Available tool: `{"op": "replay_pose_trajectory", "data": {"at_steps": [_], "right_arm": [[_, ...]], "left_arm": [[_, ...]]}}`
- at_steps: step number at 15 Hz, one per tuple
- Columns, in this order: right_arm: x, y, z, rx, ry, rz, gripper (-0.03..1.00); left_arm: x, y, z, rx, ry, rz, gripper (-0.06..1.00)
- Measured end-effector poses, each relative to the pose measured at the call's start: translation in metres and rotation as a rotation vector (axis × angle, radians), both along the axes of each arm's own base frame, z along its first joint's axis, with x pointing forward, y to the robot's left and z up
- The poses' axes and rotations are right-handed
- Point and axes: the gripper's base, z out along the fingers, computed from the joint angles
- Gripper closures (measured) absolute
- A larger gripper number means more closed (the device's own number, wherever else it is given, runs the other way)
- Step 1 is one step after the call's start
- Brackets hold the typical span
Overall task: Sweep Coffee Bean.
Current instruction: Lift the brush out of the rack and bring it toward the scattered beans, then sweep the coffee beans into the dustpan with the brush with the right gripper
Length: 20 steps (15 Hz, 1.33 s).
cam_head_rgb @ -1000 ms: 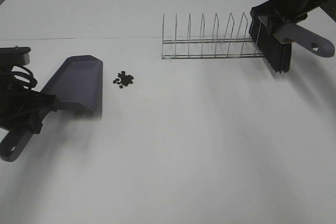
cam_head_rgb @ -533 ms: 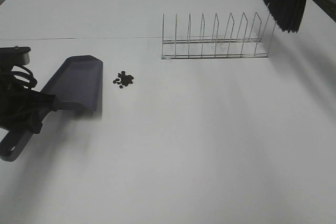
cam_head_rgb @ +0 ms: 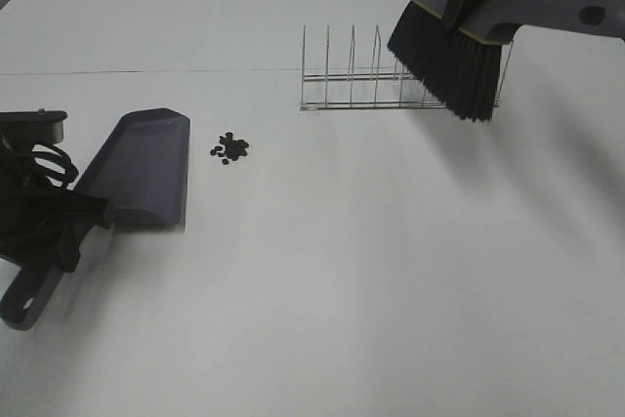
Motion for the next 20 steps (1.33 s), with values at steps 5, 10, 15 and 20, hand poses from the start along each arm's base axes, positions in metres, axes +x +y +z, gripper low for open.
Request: {"op": "replay_pose_trajectory", "data": {"at_steps": [5,10,15,20], "right_arm": [[-0.024,0.051,-0.054,-0.168,0.069,0.009,0.69],[-0.026,0.1,-0.097,-0.172,-0.015,0.082,0.69],[-0.026,0.142,-0.124,-0.173,-0.028,0.155,0.69],[-0.038,0.22,-0.133,-0.186,-0.01,0.305,0.69]], "left_arm": [[0.0,-0.009,-0.031,0.018,0.084,-0.006,0.63],[0.001,-0.01,-0.033,0.021,0.096,-0.007,0.63],[0.001,-0.01,-0.033,0.02,0.097,-0.005,0.63],[0.001,-0.01,-0.033,0.02,0.097,-0.005,0.63]]}}
